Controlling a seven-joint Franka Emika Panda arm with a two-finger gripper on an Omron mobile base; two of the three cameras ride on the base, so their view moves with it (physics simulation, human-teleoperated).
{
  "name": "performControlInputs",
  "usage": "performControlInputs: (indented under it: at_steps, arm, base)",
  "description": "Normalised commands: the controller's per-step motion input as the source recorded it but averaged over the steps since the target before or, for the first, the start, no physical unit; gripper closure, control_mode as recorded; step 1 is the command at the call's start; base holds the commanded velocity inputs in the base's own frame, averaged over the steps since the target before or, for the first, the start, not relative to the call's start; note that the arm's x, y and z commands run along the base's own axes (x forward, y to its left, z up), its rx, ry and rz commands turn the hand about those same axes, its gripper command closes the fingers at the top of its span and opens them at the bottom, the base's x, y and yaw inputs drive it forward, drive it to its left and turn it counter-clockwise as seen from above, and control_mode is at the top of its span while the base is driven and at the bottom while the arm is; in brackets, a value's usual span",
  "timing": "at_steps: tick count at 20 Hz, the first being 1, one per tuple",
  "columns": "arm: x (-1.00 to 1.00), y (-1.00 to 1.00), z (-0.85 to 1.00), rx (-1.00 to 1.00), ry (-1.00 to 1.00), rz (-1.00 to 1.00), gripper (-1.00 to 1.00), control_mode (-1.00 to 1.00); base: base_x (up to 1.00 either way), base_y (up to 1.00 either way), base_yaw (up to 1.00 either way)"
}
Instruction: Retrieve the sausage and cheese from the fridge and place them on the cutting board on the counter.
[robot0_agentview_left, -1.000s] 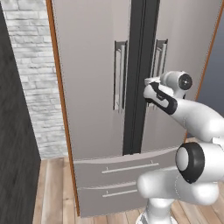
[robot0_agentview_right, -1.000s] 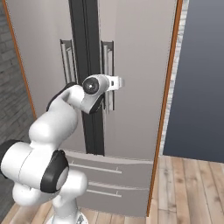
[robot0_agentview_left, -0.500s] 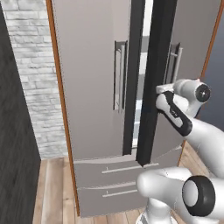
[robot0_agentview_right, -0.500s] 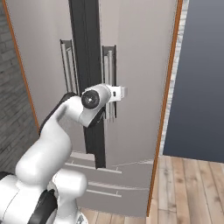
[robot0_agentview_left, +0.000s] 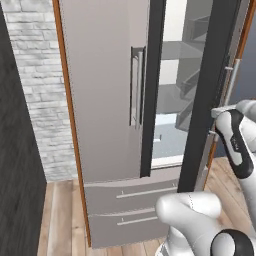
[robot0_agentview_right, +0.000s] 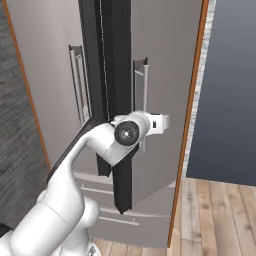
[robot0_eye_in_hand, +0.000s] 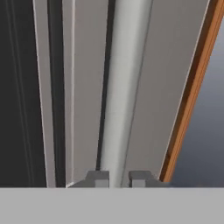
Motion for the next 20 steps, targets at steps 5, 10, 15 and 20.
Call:
performControlInputs:
  at_steps: [5,10,15,20]
  arm:
    - [-0.27,-0.79,0.0,0.0,0.04,0.05,1.0,-1.0]
    - [-0.53,0.09,0.0,-0.04,-0.05,0.1,-1.0,-1.0]
    - [-0.58,1.0,0.53,-0.2,-0.01,-0.19,-1.0,-1.0]
    - [-0.15,0.79,0.64,-0.17,0.29,-0.4,-1.0,-1.0]
  base:
    - [0.0,0.0,0.0]
    - [0.0,0.0,0.0]
    - [0.0,0.0,0.0]
    - [0.0,0.0,0.0]
